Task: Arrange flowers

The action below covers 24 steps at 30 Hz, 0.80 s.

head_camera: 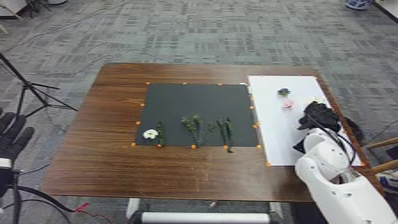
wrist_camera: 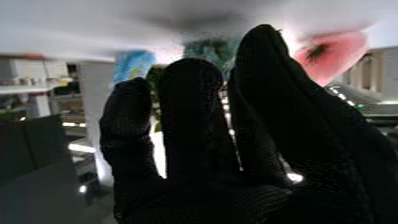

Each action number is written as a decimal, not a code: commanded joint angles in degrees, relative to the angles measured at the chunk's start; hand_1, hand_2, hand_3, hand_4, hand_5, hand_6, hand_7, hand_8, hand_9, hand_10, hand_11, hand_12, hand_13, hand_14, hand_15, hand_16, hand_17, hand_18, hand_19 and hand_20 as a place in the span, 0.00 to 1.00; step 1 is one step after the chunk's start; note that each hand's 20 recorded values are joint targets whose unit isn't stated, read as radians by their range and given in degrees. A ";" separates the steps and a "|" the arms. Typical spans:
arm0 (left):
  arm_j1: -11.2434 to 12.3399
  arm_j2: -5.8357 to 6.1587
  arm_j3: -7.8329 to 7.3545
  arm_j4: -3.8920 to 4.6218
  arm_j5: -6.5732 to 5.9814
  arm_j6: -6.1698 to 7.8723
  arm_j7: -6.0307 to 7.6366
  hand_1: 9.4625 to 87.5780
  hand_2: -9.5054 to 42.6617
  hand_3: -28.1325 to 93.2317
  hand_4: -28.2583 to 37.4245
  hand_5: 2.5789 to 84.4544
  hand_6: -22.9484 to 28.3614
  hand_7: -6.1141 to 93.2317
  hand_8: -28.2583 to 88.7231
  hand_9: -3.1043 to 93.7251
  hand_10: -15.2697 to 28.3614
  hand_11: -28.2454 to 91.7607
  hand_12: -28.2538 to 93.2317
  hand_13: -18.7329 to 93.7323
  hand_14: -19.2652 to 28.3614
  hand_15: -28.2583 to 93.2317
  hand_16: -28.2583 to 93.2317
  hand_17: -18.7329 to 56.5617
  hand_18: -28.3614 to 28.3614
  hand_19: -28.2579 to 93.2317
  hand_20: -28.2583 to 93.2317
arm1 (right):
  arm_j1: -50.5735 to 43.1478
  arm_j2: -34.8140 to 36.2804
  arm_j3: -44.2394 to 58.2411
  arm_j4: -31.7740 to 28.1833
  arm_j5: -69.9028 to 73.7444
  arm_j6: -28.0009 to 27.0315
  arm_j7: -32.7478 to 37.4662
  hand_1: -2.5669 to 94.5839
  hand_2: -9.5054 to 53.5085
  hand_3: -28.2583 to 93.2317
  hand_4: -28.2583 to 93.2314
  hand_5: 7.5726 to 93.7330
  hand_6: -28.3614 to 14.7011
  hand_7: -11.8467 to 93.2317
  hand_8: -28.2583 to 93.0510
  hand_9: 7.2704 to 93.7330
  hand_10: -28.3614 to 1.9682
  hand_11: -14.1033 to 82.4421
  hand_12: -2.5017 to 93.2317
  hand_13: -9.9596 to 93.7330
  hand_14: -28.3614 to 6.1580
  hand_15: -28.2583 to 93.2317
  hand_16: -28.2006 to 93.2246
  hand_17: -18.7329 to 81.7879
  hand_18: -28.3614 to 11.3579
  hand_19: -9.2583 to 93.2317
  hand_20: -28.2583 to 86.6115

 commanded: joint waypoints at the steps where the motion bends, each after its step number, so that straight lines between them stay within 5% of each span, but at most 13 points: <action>1: -0.06 -1.11 -0.09 -0.18 -0.30 -0.68 -0.05 0.15 0.57 0.78 0.00 0.39 0.60 0.16 0.18 0.34 0.66 0.35 0.34 0.36 0.68 0.44 0.21 0.19 0.68 0.42 0.33 | 2.71 1.68 -2.01 4.91 -1.59 6.01 1.68 0.66 0.00 0.83 0.00 0.66 0.61 0.27 0.13 0.73 0.57 0.30 0.26 0.80 0.71 0.77 0.54 0.56 0.14 0.94 0.58; 6: 0.47 -0.77 0.05 -0.18 -1.11 -1.11 0.47 0.15 0.57 0.78 0.00 0.39 0.60 0.16 0.18 0.35 0.66 0.35 0.34 0.36 0.68 0.44 0.21 0.19 0.68 0.42 0.33 | 2.26 2.13 -2.42 5.54 -1.96 6.11 1.49 0.70 0.00 0.79 0.00 0.75 0.65 0.33 0.24 0.88 0.68 0.26 0.44 0.83 0.68 0.79 0.55 0.58 0.14 0.95 0.59; 14: -0.22 -0.94 0.05 -0.14 -0.71 -0.92 -0.03 0.15 0.57 0.78 0.00 0.39 0.60 0.15 0.18 0.34 0.66 0.35 0.33 0.36 0.68 0.44 0.20 0.19 0.68 0.42 0.33 | 1.00 2.87 -2.85 2.27 -1.67 8.79 1.23 0.70 0.00 0.82 0.00 0.82 0.65 0.38 0.29 0.92 0.69 0.29 0.49 0.85 0.67 0.78 0.55 0.60 0.13 0.95 0.60; 24: -0.35 -1.16 -0.27 -0.16 -0.46 -0.99 -0.72 0.15 0.57 0.78 0.00 0.39 0.60 0.16 0.18 0.34 0.66 0.35 0.34 0.36 0.68 0.44 0.20 0.19 0.68 0.42 0.33 | -0.71 4.39 -4.18 -9.45 -0.53 14.33 -3.33 0.68 0.00 0.84 0.00 0.82 0.66 0.43 0.32 0.92 0.68 0.29 0.51 0.86 0.67 0.78 0.56 0.60 0.13 0.96 0.60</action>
